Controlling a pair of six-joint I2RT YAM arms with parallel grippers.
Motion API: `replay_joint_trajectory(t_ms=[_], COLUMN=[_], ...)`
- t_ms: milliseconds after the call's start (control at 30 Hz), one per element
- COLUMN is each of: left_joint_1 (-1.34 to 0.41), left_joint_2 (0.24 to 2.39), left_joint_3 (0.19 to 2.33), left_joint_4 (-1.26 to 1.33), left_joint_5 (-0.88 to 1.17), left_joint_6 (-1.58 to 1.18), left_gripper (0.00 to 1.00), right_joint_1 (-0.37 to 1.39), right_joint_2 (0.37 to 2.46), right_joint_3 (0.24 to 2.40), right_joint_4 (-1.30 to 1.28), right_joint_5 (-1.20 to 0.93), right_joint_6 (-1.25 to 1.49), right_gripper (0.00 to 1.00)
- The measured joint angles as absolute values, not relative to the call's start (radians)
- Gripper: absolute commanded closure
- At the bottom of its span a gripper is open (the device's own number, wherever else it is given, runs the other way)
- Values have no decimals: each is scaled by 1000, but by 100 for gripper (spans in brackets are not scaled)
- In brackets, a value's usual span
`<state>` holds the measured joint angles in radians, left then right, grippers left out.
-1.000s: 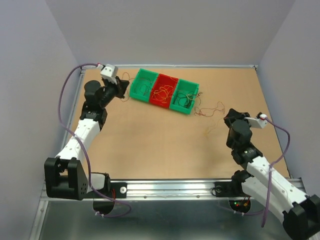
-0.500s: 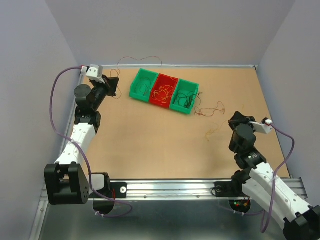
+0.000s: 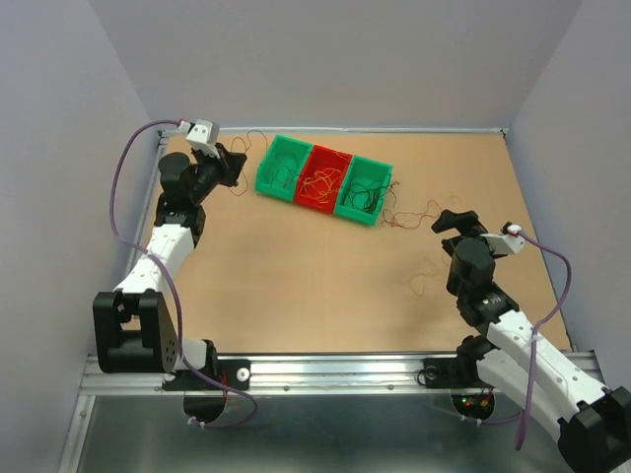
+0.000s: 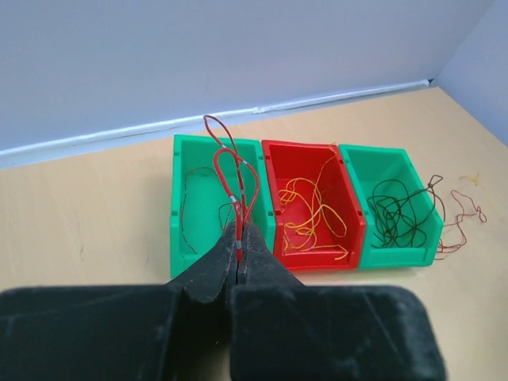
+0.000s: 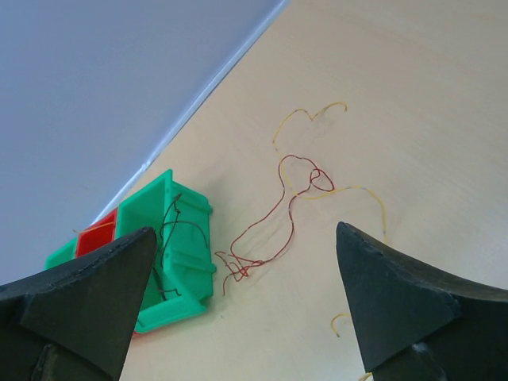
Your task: Untangle the cables
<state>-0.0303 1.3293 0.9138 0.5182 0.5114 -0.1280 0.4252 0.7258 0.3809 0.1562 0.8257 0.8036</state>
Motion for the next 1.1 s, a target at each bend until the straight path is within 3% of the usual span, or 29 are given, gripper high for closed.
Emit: replay_joint_trajectory(t_ms=[633, 933, 1100], left_joint_1=[-119, -261, -308], left_joint_2=[1660, 1948, 2233], left_joint_3=[1287, 1660, 1864], left_joint_4=[200, -2, -134], left_joint_5=[341, 173, 166], left_joint_6=[83, 168, 179], left_gripper=[100, 100, 100], right_joint_1=[425, 425, 425], right_joint_2=[762, 774, 783], right_joint_3=[381, 381, 381], right_joint_4=[157, 166, 175], right_joint_5=[759, 739, 724], right_joint_6=[804, 800, 799], right_gripper=[0, 0, 0])
